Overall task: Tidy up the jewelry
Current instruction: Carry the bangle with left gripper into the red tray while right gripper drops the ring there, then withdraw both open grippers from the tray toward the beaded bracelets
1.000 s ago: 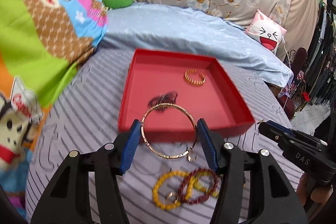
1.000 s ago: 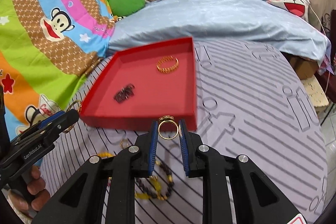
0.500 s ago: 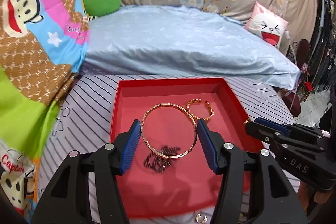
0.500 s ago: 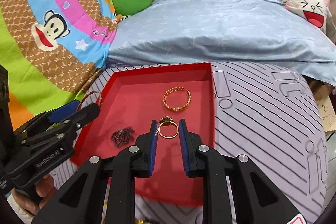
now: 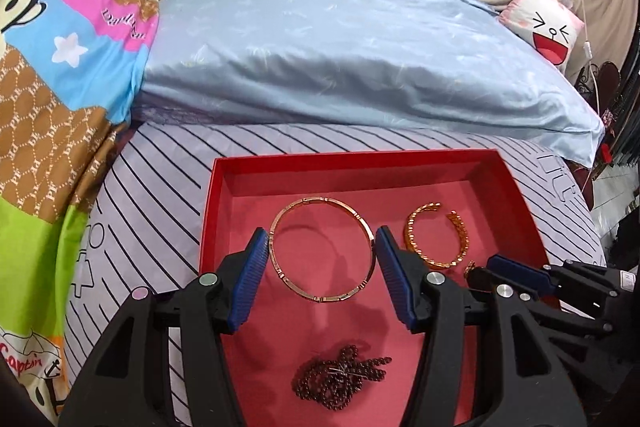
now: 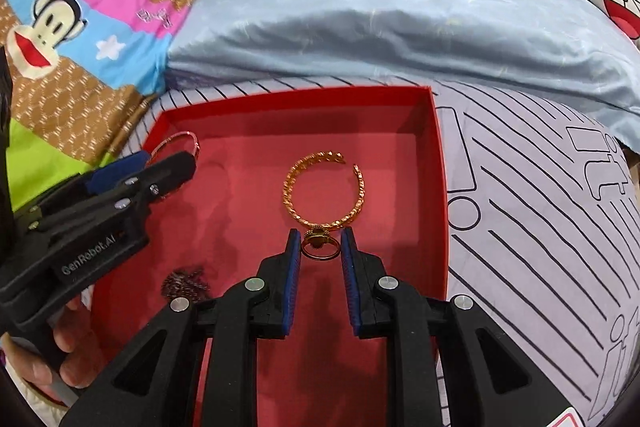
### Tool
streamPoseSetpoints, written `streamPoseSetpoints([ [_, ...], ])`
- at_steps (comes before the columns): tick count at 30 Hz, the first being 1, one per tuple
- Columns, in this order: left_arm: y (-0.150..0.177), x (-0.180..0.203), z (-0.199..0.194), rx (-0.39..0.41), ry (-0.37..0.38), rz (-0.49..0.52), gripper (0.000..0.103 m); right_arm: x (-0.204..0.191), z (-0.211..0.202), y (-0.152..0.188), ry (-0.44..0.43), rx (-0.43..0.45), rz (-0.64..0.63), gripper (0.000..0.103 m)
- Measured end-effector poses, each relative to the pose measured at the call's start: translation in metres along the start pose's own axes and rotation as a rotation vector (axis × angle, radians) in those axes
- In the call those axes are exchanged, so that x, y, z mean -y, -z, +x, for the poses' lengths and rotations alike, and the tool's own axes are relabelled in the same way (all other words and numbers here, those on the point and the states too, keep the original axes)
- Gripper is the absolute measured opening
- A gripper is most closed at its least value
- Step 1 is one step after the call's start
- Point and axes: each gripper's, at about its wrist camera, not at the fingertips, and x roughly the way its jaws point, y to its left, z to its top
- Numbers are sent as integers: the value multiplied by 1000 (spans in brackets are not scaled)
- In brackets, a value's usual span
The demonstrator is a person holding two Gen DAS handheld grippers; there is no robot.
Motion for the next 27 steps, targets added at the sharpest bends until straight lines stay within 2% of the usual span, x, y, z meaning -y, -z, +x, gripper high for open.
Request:
streamPoseSetpoints([
  [2, 1, -2, 3, -8, 2, -9, 53, 0, 1, 1, 22, 5, -10, 20],
  [6, 1, -5, 4, -4, 0, -12, 54, 4, 0, 0, 5, 13, 10, 25],
  [8, 1, -5, 2, 8, -6, -13, 57, 5, -4, 1, -3, 31, 20, 27],
  [15, 2, -6, -9, 34, -15, -16, 59, 1, -21, 8, 4, 70, -3, 28],
  [22, 10, -3, -44, 89, -32, 1, 59, -6, -52, 20, -6, 122, -13, 28],
  [27, 29, 0, -80, 134, -26, 14, 59, -14, -85, 40, -4, 169, -34, 28],
])
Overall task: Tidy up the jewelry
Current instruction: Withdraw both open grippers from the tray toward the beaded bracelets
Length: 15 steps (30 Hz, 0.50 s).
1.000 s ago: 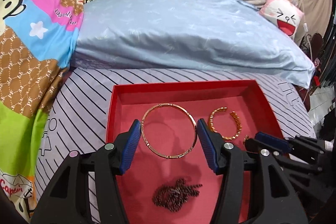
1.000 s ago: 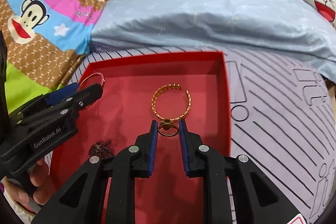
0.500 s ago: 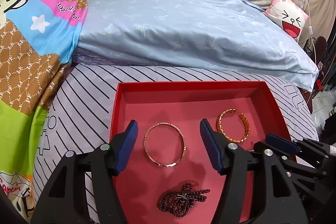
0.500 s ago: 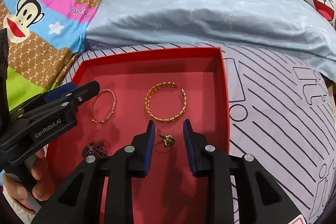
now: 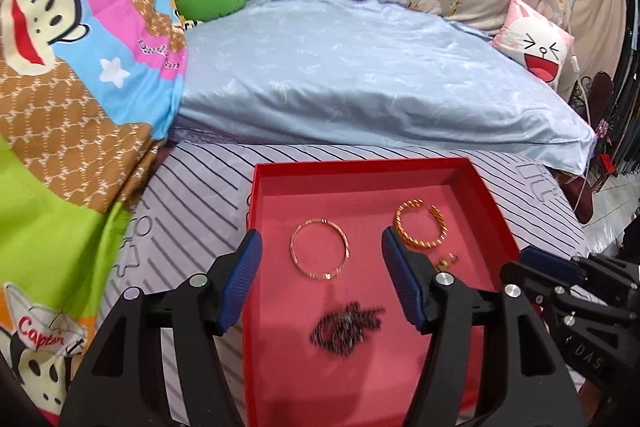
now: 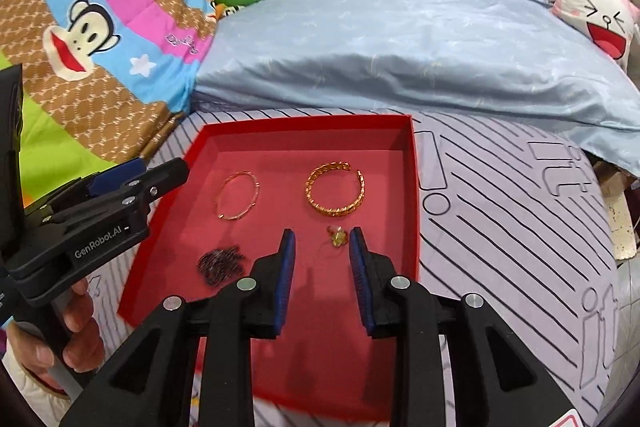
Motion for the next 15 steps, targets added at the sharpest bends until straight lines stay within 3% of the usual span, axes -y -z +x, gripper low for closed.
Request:
streamPoseSetpoints([
  [7, 35, 1, -48, 39, 5, -1, 59, -7, -45, 37, 13, 47, -22, 28],
  [15, 83, 10, -84, 47, 7, 7, 60, -8, -70, 86, 25, 41, -10, 28],
])
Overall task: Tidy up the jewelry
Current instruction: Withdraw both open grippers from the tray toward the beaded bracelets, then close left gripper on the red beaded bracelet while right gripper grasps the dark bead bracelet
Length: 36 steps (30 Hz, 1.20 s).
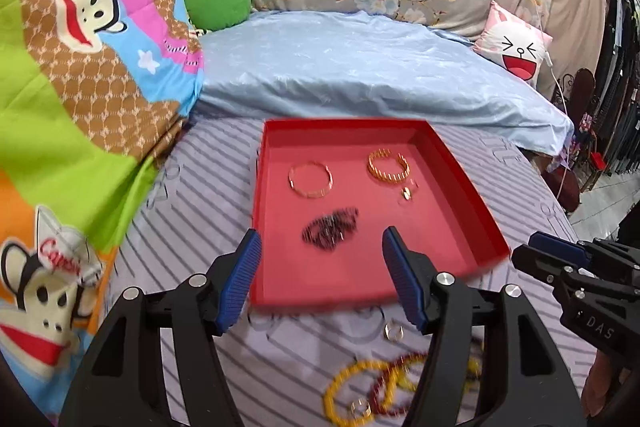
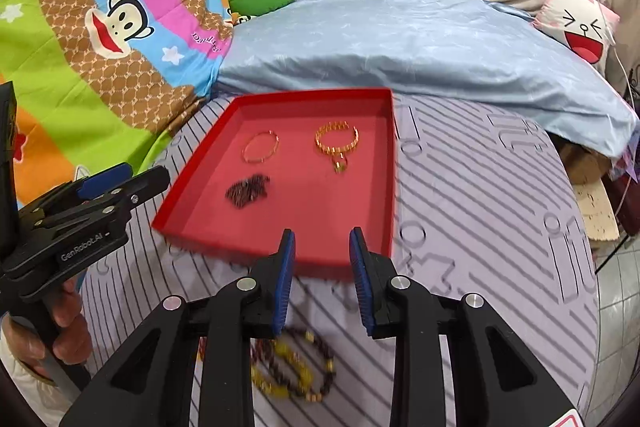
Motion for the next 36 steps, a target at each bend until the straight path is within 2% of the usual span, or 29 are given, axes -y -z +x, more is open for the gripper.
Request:
streamPoseSetpoints([
  [10, 62, 3, -5, -63, 34, -61, 60, 15, -3, 61, -5, -60, 87, 28],
  [18, 101, 6, -5, -99, 21, -90, 60, 16, -3, 101, 30, -82, 120, 28],
  [36, 120, 27, 18, -124, 28, -74, 59, 8, 23, 96, 48, -58, 103, 26],
])
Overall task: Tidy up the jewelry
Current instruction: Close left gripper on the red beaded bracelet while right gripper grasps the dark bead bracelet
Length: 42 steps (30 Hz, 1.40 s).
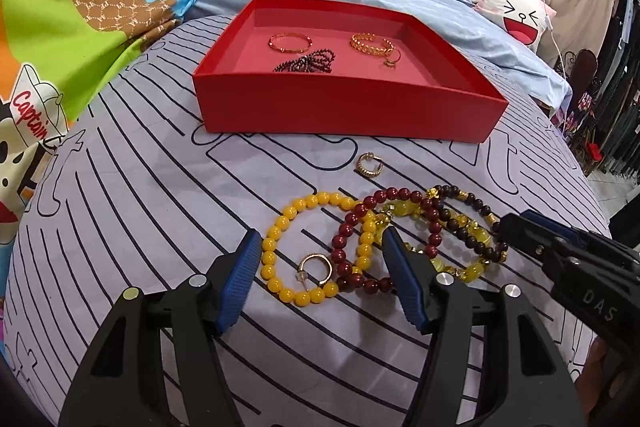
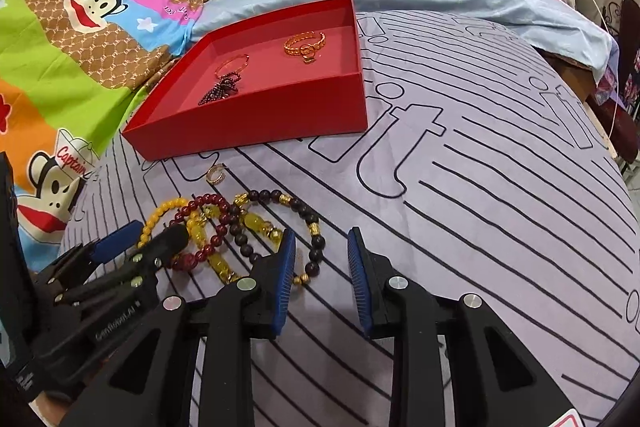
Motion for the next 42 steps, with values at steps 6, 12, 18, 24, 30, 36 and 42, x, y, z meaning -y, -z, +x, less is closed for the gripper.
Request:
streamPoseSetpoints([
  [6, -1, -2, 1, 2, -3, -4, 58, 0, 8, 2, 9, -3, -5, 23],
  [12, 0, -5, 0, 8, 19, -15, 48, 5, 7, 2, 4, 0, 12, 17],
  [18, -1, 5, -1, 10, 19, 30, 43, 5, 8, 2, 19, 0, -5, 15],
  [24, -3, 9, 4, -1, 5, 59, 37, 2, 8, 4, 33, 11, -23, 14],
  [30, -2, 11, 3, -2, 59, 67, 15, 4, 9, 4, 26, 12, -13, 13],
  [36, -1, 10, -1, 0, 71, 51, 10, 6, 7, 4, 15, 6, 2, 10],
  [42, -2, 9, -6, -6, 72, 40, 7, 9, 3, 7, 12, 7, 12, 8],
])
